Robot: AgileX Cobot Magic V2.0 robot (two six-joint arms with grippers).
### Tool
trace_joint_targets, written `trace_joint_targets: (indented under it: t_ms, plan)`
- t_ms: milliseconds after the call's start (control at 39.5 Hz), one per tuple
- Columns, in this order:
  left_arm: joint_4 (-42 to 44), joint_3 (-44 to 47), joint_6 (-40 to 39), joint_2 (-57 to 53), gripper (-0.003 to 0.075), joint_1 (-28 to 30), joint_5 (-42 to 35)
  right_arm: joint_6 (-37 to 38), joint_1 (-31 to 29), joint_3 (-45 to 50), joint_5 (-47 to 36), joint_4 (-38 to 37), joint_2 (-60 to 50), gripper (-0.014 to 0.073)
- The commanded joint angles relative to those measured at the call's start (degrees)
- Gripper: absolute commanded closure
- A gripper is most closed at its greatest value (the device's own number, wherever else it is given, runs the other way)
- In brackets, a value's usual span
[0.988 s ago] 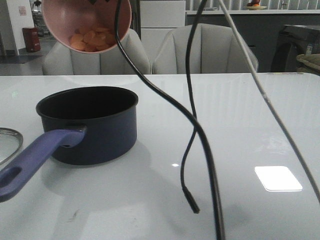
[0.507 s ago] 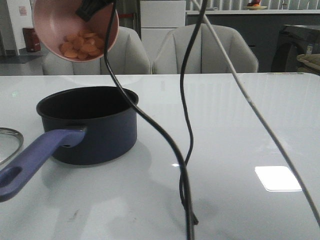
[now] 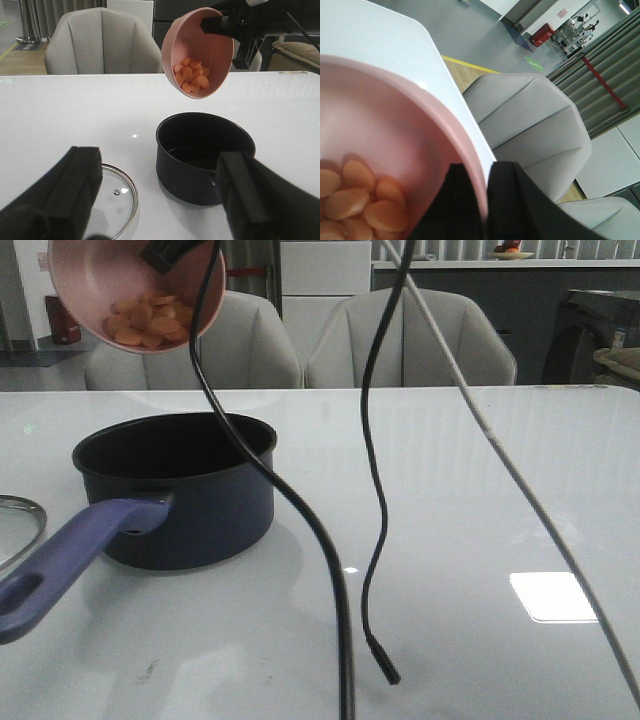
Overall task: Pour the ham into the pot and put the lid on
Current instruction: 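Tilt the pink bowl to pour the orange slices into the saucepan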
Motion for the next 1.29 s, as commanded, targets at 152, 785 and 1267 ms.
trace_joint_targets:
  t_ms: [152, 785, 1267]
  plan:
    - [-0.4, -1.63, -0.02, 0.65, 0.02, -0.44, -4.45, -0.57, -0.41, -2.13, -4.01, 0.18, -3.65, 0.0451]
    - [-0.4, -1.63, -0.02, 0.65, 0.02, -0.44, -4.45, -50.22, -0.47, -0.61, -10.25, 38.28, -2.51, 0.0451]
    - [-0.4, -1.63, -0.02, 0.65, 0.02, -0.44, -4.45, -54.0, -0.18, 12.17, -32.65, 40.63, -5.29, 0.0451]
